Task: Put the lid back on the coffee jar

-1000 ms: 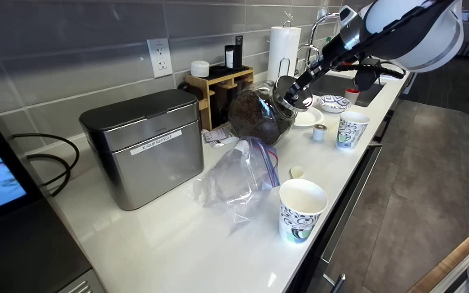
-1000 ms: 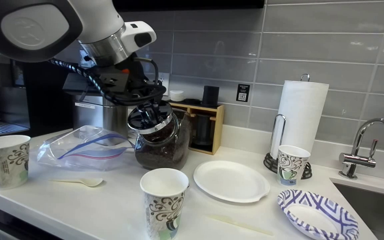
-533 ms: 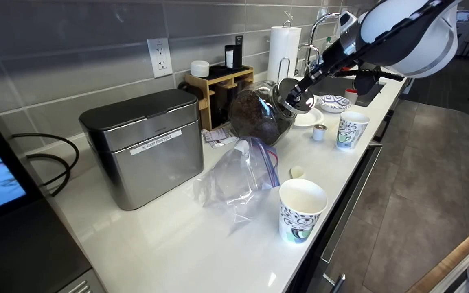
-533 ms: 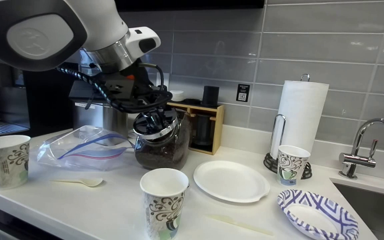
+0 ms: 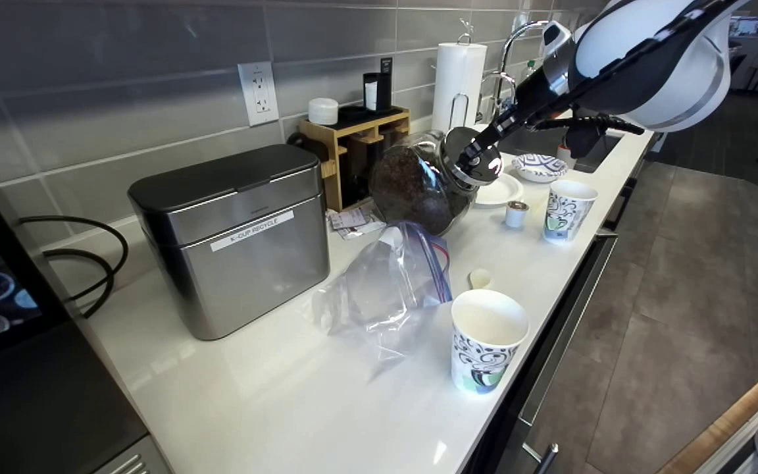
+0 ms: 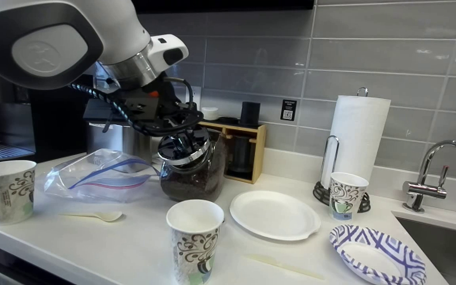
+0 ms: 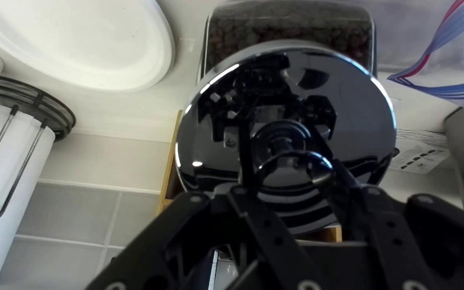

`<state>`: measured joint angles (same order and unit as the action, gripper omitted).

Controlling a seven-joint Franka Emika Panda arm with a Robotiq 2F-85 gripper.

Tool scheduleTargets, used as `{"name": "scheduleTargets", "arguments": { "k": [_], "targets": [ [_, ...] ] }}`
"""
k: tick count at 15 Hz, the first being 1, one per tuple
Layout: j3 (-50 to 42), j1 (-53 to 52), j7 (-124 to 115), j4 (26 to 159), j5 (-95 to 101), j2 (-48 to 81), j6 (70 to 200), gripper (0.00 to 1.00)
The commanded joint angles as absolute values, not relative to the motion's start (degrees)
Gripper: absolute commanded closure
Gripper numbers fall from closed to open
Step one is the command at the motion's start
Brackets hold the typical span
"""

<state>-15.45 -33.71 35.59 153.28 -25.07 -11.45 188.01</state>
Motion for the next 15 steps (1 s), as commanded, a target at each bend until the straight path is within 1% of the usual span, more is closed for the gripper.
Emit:
{"name": "scheduleTargets", "arguments": {
  "k": [1, 15],
  "targets": [
    [-18.5, -36.9, 36.1, 152.8, -24.8, -10.1, 189.8, 0.79],
    [-27.5, -45.8, 35.6, 153.5, -24.1, -9.8, 191.6, 0.79]
  ]
}}
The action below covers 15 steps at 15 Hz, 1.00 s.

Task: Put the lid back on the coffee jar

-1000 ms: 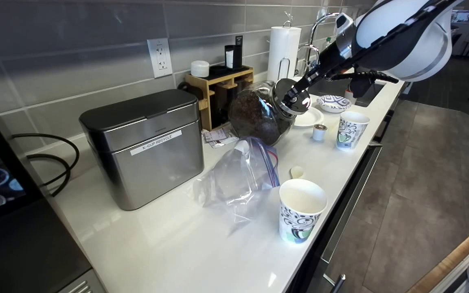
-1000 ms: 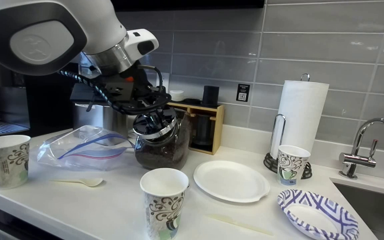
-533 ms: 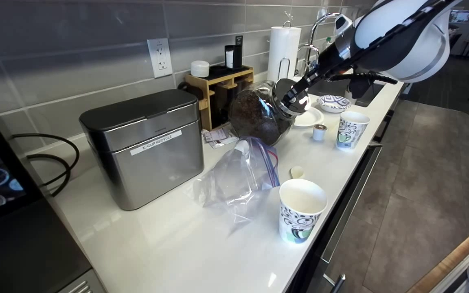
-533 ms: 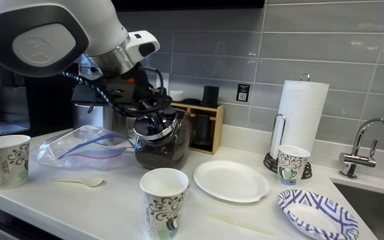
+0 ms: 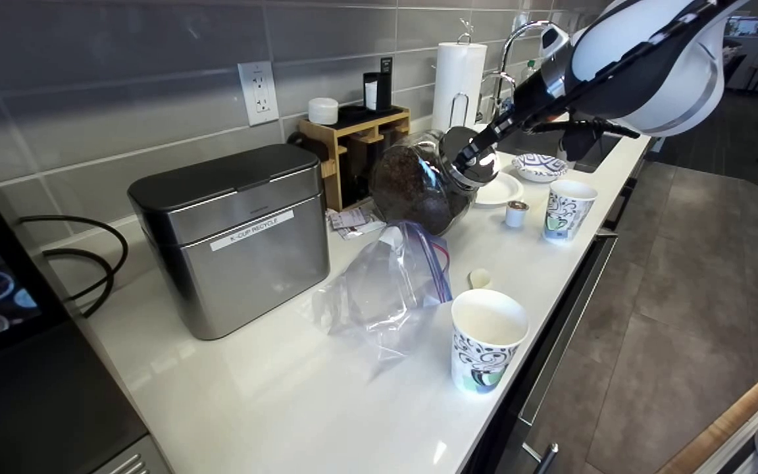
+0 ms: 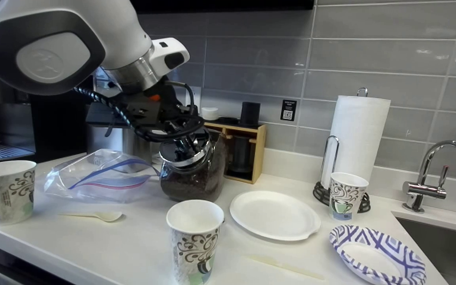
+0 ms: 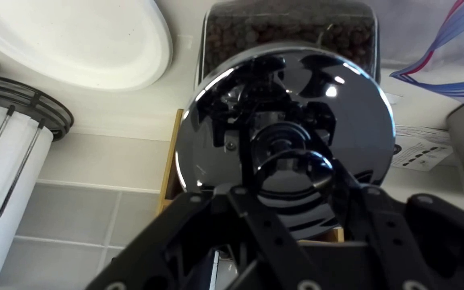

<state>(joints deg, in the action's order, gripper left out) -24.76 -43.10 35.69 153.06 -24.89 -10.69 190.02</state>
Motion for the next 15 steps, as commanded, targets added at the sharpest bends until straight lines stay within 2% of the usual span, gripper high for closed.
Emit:
{"name": "scheduleTargets", "arguments": {
  "k": [1, 15],
  "targets": [
    [-28.1, -46.3, 35.7, 153.5, -24.1, -9.7, 191.7, 0.79],
    [-38.3, -56.5, 32.3, 152.6, -24.2, -7.6, 194.9, 0.79]
  ]
}}
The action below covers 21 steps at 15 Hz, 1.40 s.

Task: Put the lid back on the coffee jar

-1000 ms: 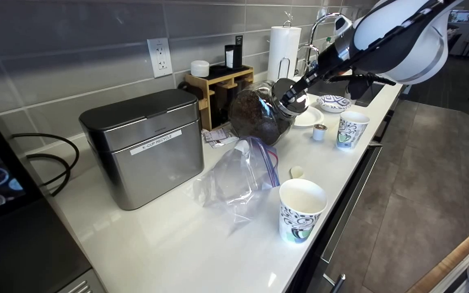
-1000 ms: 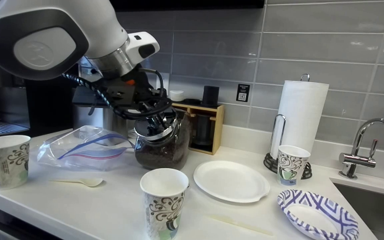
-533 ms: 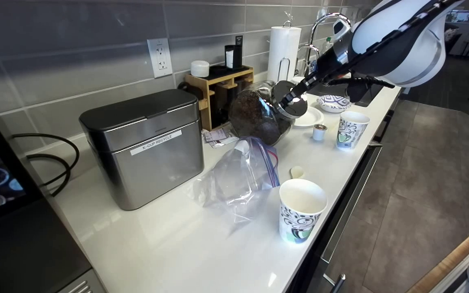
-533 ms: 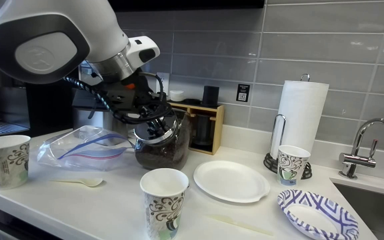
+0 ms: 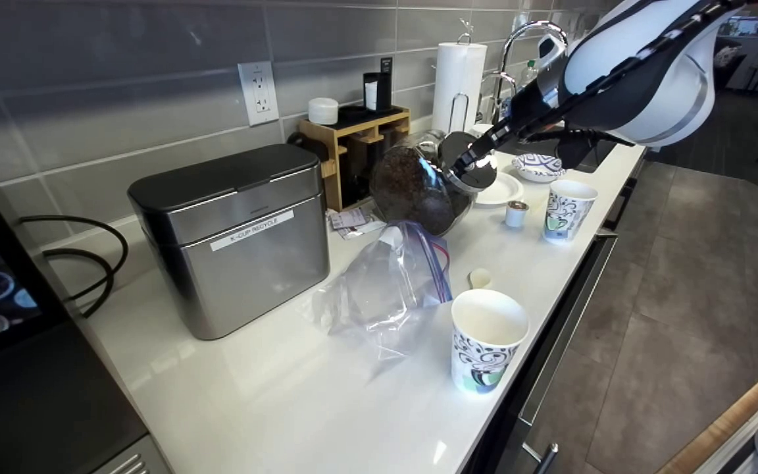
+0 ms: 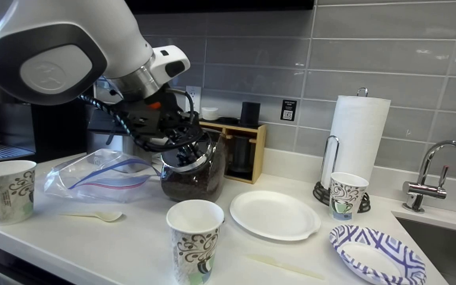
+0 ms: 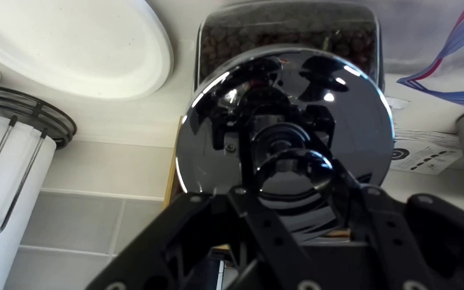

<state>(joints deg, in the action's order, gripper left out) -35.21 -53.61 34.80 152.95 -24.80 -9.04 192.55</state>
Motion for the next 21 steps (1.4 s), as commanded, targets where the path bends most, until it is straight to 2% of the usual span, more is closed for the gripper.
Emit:
{"name": "scheduleTargets", "arguments": {
  "k": [1, 21],
  "targets": [
    [-39.2, -57.3, 31.7, 152.5, -24.3, -7.6, 194.7, 0.79],
    [-59.7, -76.9, 28.8, 151.3, -22.8, -8.0, 193.0, 0.79]
  ]
}}
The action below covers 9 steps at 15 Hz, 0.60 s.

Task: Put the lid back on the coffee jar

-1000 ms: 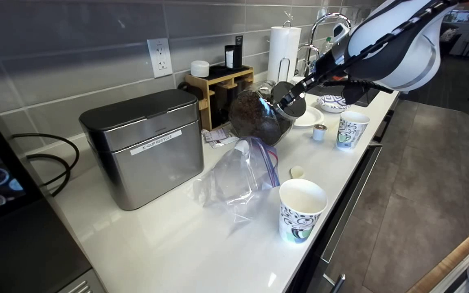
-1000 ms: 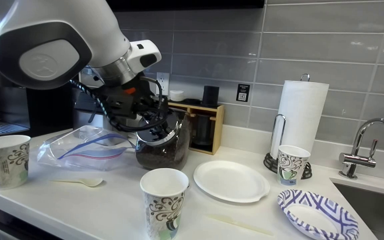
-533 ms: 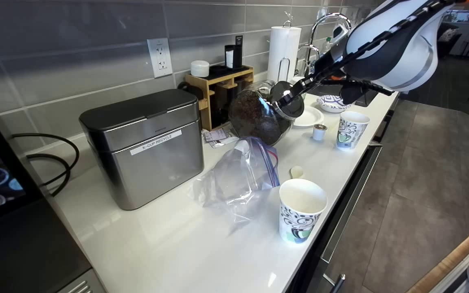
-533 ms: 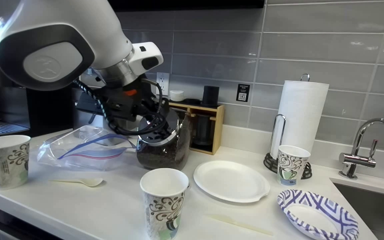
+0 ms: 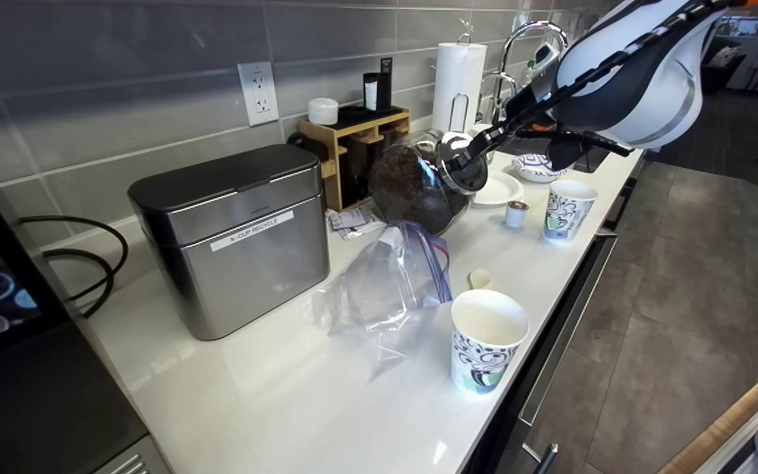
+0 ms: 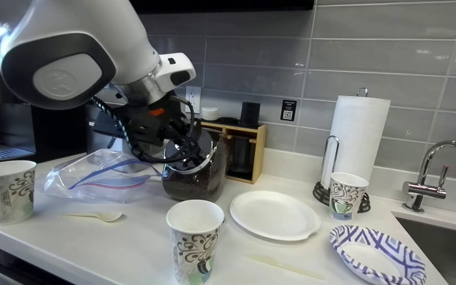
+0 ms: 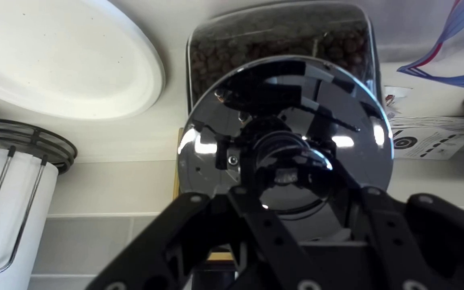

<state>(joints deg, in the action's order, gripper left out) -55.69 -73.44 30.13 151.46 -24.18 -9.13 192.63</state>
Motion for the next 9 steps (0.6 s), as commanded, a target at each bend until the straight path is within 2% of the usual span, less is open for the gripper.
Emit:
{"name": "scheduleTargets", "arguments": {
  "k": [1, 8, 9],
  "targets": [
    [-60.7, -77.8, 28.9, 151.3, -22.8, -8.0, 192.9, 0.79],
    [-67.7, -84.5, 29.2, 151.0, -22.4, -8.4, 193.3, 0.79],
    [-68.8, -85.4, 29.3, 150.9, -22.4, -8.4, 193.3, 0.65]
  ]
}}
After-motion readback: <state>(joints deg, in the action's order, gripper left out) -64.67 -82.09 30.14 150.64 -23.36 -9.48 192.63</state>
